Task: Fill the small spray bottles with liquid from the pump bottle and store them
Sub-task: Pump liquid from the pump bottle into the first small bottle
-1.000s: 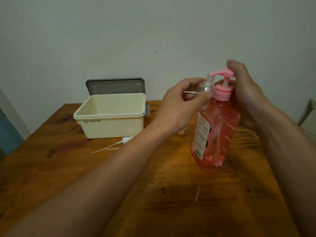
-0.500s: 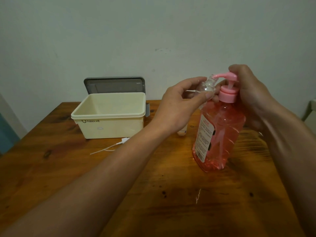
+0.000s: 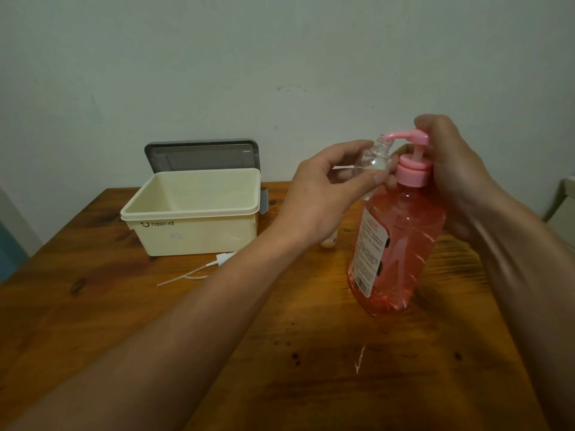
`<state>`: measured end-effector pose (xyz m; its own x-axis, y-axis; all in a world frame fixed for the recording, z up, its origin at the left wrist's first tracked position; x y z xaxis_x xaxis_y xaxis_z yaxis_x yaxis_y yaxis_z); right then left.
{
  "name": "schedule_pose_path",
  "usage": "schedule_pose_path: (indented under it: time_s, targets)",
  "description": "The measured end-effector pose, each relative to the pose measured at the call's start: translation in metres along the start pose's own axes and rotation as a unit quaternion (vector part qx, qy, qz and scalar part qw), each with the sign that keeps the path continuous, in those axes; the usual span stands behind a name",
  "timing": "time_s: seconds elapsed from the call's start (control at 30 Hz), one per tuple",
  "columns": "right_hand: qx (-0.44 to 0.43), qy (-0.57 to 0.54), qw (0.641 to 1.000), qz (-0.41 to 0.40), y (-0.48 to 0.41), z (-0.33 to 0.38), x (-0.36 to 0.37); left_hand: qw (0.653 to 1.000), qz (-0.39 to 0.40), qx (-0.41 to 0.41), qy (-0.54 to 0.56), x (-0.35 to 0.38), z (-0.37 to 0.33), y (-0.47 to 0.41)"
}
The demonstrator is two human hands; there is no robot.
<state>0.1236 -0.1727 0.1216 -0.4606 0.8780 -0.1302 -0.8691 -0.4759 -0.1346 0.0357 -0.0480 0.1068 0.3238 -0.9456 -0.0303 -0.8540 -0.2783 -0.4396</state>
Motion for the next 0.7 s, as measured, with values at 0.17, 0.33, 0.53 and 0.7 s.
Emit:
schedule_pose_path:
  time_s: [0.17, 0.33, 0.53, 0.7]
  targets:
    - [-0.011, -0.024, 1.000, 0.011, -0.0025, -0.0020, -0.0006, 1.000, -0.006, -0.011, 0.005, -0.0021, 0.0045, -0.0014]
    - [0.008, -0.004, 1.000, -0.002, 0.0006, 0.0009, 0.0006, 0.999, -0.004, -0.014, 0.035, -0.0022, 0.0036, -0.0020]
    - [0.010, 0.000, 1.000, 0.005, 0.0006, 0.0006, 0.0008, 0.999, -0.004, -0.018, 0.042, 0.0003, 0.0036, -0.0006]
    - [0.006, -0.006, 1.000, 0.011, 0.0008, -0.0002, 0.0023, 0.999, -0.005, -0.028, 0.046, 0.0021, 0.0052, 0.0028]
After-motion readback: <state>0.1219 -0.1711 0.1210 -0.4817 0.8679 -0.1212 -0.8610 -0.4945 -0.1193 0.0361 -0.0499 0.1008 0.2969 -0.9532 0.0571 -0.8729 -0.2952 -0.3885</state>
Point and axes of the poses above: each hand's wrist, its own y-axis away from the middle knuckle, its own x-axis out of the palm, z = x × y, the point moved 3 cm from there along -y, towards the middle knuckle, and after that the axes turned 7 degrees about y, right-handed, at the moved point
